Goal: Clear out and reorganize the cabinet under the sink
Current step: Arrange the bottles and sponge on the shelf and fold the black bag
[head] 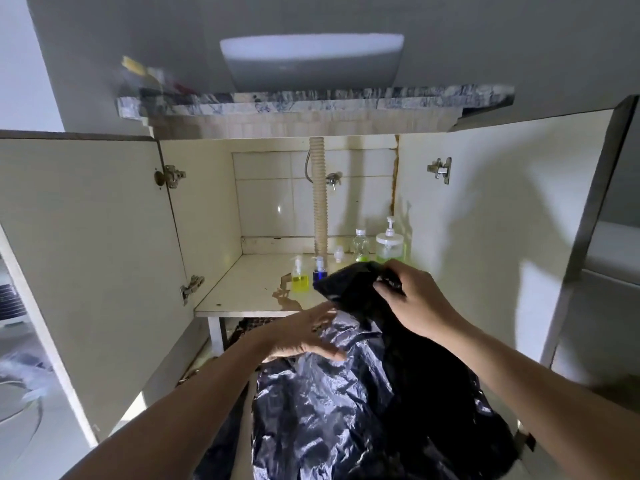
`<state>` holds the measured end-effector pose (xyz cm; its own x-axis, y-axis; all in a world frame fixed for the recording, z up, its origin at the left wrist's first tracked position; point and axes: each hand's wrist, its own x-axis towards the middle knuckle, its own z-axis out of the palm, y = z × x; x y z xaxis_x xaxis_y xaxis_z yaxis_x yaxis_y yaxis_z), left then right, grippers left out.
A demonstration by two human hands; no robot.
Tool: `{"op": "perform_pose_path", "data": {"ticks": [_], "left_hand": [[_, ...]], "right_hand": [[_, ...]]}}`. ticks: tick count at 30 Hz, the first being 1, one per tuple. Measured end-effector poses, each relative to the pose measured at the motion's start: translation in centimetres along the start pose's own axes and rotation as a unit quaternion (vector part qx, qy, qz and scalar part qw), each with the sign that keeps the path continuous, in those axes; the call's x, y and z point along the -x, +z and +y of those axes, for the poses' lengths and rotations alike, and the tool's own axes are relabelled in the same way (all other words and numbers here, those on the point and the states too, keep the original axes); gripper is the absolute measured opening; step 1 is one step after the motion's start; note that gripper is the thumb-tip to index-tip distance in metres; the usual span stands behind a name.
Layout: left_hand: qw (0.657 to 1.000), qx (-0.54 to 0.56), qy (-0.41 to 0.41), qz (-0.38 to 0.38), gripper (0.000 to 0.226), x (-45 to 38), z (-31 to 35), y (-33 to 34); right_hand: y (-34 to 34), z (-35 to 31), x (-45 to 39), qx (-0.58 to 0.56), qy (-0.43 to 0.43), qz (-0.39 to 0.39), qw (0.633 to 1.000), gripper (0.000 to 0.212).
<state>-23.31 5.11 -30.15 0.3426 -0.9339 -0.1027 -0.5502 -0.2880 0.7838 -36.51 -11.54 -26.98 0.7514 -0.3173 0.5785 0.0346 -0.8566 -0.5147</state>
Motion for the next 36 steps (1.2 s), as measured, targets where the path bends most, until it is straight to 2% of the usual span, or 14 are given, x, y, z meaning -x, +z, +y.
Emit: {"op": "perform_pose_path", "data": {"ticks": [3, 6, 8, 11, 13, 15, 18, 21, 24, 26, 29, 31, 34, 36], "left_hand": [[0.996, -0.082, -0.03, 0.005, 0.096, -0.5, -1.0, 0.5], [0.998, -0.053, -0.028, 0.023, 0.064, -0.7, -1.2, 0.3], [0.994, -0.089, -0.029, 0.049, 0.037, -0.8, -1.3, -0.1], [0.982, -0.17, -0.021, 0.08, 0.026, -1.0, -1.3, -0.4], [0.966, -0.243, -0.004, 0.084, 0.022, -1.1, -0.7, -0.2], [0.95, -0.299, 0.021, 0.085, 0.018, -1.2, 0.5, 0.3], [0.929, -0.356, 0.037, 0.093, 0.019, -1.3, 2.5, 1.3], [0.911, -0.404, 0.032, 0.078, 0.02, -1.3, 3.3, 1.6], [0.912, -0.406, -0.012, 0.047, 0.036, -0.8, 2.4, 1.1], [0.914, -0.396, -0.082, 0.024, 0.054, -0.4, 1.0, 0.5], [0.898, -0.41, -0.158, -0.017, 0.046, -0.1, -1.2, -0.2], [0.889, -0.417, -0.187, -0.043, 0.04, -0.2, -2.4, -0.3], [0.886, -0.405, -0.199, -0.106, 0.035, -1.0, -3.7, 0.4], [0.886, -0.411, -0.192, -0.098, 0.031, -1.9, -4.1, 1.3]], "right_hand": [[-0.1, -0.6, -0.2, -0.072, 0.039, 0.008, 0.997, 0.011], [-0.6, -1.2, -0.4, -0.127, 0.075, 0.028, 0.989, 0.003], [-1.0, -0.6, -0.4, -0.093, 0.122, 0.02, 0.988, 0.013], [-1.7, 1.3, -0.3, 0.086, 0.185, -0.015, 0.979, 0.03], [-1.9, 2.1, -0.3, 0.232, 0.121, 0.008, 0.965, 0.046], [-1.9, 1.1, -0.5, 0.232, 0.002, 0.049, 0.972, 0.061], [-0.5, -1.5, 0.1, 0.201, -0.097, -0.088, 0.971, 0.06], [1.7, -0.8, 1.4, 0.3, -0.003, -0.313, 0.901, 0.038], [1.8, 1.3, 1.7, 0.402, 0.027, -0.303, 0.864, 0.023], [1.6, 2.1, 1.6, 0.437, 0.002, -0.246, 0.865, 0.019], [1.1, 3.1, 1.3, 0.425, -0.019, -0.212, 0.88, 0.021], [0.8, 4.0, 1.2, 0.421, 0.012, -0.276, 0.864, 0.022], [0.9, 5.7, 1.9, 0.434, 0.096, -0.436, 0.783, 0.02], [1.1, 6.7, 2.3, 0.457, 0.132, -0.47, 0.744, 0.022]]}}
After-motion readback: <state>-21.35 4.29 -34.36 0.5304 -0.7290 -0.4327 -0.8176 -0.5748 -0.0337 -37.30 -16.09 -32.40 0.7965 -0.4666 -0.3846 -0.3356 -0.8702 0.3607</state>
